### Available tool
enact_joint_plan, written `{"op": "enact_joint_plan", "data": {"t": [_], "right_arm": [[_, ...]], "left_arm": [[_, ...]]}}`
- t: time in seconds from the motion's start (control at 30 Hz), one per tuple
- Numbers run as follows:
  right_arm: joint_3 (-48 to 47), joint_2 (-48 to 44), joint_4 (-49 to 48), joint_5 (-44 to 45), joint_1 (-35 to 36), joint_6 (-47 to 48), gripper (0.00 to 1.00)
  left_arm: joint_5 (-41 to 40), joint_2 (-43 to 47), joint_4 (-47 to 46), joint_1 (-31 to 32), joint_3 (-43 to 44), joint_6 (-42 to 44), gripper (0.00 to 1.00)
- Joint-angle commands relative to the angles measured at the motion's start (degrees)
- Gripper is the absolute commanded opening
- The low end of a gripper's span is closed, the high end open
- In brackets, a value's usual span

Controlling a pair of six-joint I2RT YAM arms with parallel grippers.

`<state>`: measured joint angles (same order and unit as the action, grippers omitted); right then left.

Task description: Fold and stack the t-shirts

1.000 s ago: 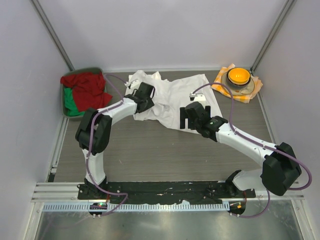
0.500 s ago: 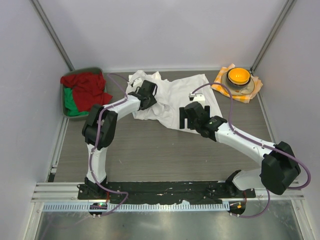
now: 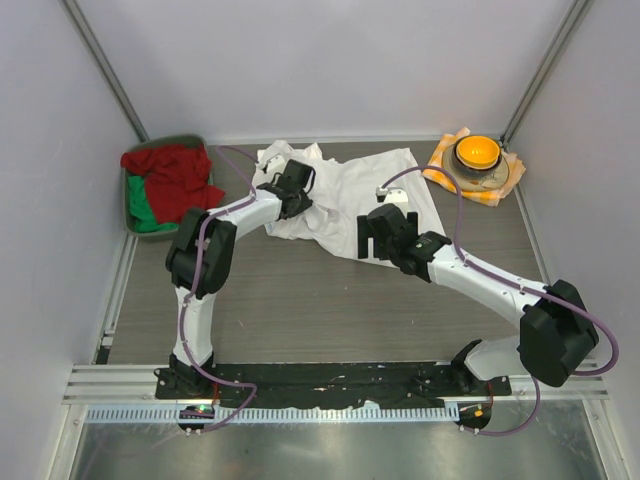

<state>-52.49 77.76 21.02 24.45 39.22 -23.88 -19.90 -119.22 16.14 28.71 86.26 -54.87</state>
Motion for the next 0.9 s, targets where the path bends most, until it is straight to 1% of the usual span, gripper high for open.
{"op": "enact_joint_plan", "data": {"t": [0.0,0.87], "right_arm": [[-0.95,-0.06,-2.03,0.07,0.33,0.50,0.95],[-0.16,-0.94,-2.03,-0.28,0.33,0.41,0.95]], "left_arm": [[-0.75,0.83,-1.73,-0.41,1.19,0.29,0.31],[0.74,2.33,-0.50,-0.41,3.39,0.47,0.32]]}}
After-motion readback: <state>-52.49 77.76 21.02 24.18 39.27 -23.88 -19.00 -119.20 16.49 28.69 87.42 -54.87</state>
